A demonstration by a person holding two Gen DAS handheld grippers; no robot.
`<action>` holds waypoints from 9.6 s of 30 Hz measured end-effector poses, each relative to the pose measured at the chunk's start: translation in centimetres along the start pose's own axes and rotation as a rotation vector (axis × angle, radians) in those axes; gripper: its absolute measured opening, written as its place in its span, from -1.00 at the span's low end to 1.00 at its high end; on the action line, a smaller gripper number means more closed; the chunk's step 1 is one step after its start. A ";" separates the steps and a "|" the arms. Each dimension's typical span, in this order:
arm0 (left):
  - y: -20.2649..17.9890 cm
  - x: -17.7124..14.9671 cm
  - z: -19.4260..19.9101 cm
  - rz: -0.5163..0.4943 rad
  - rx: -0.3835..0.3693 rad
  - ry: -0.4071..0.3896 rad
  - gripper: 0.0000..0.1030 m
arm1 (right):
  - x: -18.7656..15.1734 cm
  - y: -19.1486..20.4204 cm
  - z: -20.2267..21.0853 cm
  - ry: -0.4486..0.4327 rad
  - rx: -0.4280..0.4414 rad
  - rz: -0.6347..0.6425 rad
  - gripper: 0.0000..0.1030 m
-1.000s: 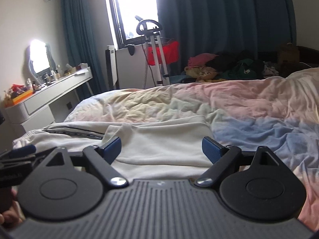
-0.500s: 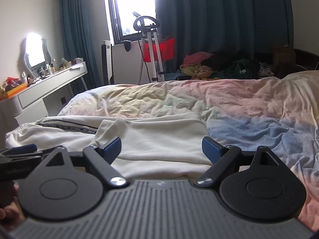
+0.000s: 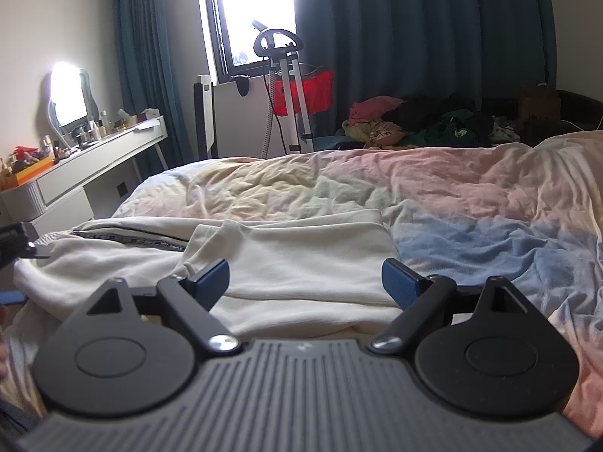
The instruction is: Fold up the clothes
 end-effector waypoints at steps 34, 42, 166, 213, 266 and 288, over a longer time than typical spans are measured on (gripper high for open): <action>1.3 8.5 -8.0 -0.025 0.054 -0.299 -0.61 | -4.8 2.6 -11.3 0.193 0.006 0.060 0.75; -8.6 5.8 0.0 -0.163 -0.103 -0.450 -0.66 | -3.2 1.1 -9.3 0.177 0.006 -0.040 0.73; -19.4 -18.4 -0.2 -0.280 -0.648 0.540 -0.28 | 2.8 -15.1 1.2 -0.103 0.050 -0.573 -0.28; -38.5 -38.7 9.3 -1.003 -0.766 0.214 0.72 | -3.3 -29.7 6.9 -0.007 -0.443 -0.616 0.01; -26.9 -31.8 15.8 -0.957 -0.740 0.116 1.00 | -2.5 -13.4 10.9 -0.069 -0.523 -0.174 0.78; -26.5 -31.6 16.7 -0.964 -0.739 0.081 1.00 | -2.5 -13.3 10.4 -0.038 -0.504 -0.165 0.78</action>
Point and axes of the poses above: each gripper's, at about its wrist camera, not at the fingertips, and z roughly against the way its jaws point, y to its left, x to its top, the point moved 4 cm from there along -z, roughly the way its jaws point, and after that the axes turned 12 degrees about z, right-handed, at the moved point
